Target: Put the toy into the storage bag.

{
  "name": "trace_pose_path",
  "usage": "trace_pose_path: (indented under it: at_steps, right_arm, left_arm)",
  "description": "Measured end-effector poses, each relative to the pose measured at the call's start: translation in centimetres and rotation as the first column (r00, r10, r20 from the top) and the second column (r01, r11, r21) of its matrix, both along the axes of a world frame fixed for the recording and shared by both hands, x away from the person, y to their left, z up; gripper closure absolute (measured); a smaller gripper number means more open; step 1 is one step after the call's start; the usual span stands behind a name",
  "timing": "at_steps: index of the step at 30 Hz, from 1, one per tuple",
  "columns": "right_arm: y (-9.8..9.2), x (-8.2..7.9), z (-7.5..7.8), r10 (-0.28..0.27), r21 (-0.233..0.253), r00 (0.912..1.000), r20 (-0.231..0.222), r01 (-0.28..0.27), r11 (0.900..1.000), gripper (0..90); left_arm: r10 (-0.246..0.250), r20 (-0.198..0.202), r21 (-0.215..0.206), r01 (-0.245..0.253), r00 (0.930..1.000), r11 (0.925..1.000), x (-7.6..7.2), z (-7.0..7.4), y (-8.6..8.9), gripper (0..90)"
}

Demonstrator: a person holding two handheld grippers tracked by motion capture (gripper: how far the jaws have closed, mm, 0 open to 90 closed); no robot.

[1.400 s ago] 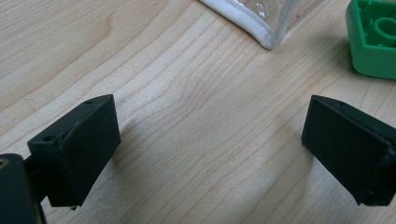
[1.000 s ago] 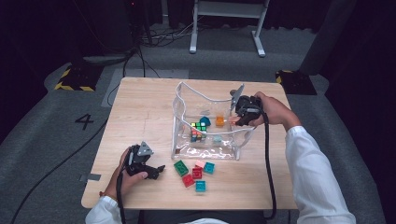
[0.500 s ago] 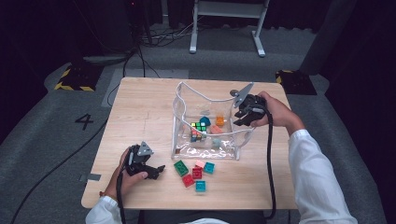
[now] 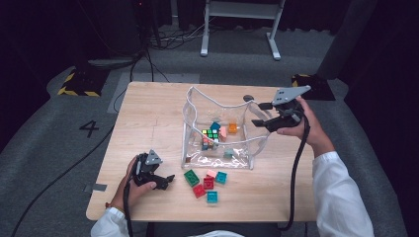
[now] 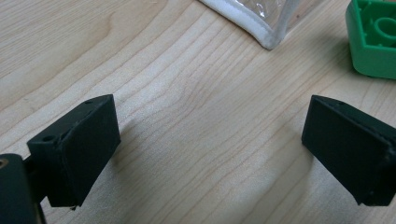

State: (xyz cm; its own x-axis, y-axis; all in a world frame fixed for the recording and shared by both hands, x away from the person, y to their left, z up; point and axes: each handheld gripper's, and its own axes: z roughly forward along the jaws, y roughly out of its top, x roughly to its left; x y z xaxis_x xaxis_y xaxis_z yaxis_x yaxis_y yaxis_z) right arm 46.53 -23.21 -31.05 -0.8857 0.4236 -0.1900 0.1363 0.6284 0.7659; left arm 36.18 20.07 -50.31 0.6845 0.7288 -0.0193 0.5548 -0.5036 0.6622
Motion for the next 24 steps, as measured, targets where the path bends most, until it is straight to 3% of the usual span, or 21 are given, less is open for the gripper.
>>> trace_pose_path:
  at_steps: [5,10,18,24]
  right_arm:
    - [-2.4,-1.3,0.6,-0.079,0.122,0.9968,0.015,0.077,0.99,26.6]
    - [-5.0,-3.1,0.3,-0.143,0.172,0.989,0.039,0.134,0.976,24.7]
    - [-8.2,-4.8,-2.2,-0.191,0.163,0.9808,0.041,0.182,0.97,24.5]
    - [-8.8,-5.9,-4.9,-0.204,0.144,0.9787,0.025,0.198,0.97,25.5]
  left_arm:
    - [0.0,0.0,0.001,0.0,1.0,1.0,0.0,0.0,0.0,4.4]
    - [0.005,-0.001,-0.002,-0.005,1.0,1.0,0.0,0.0,0.0,4.4]
    - [0.004,0.0,-0.001,-0.004,1.0,1.0,0.0,0.0,0.0,4.4]
    - [0.002,0.0,-0.001,-0.002,1.0,1.0,0.0,0.0,0.0,4.4]
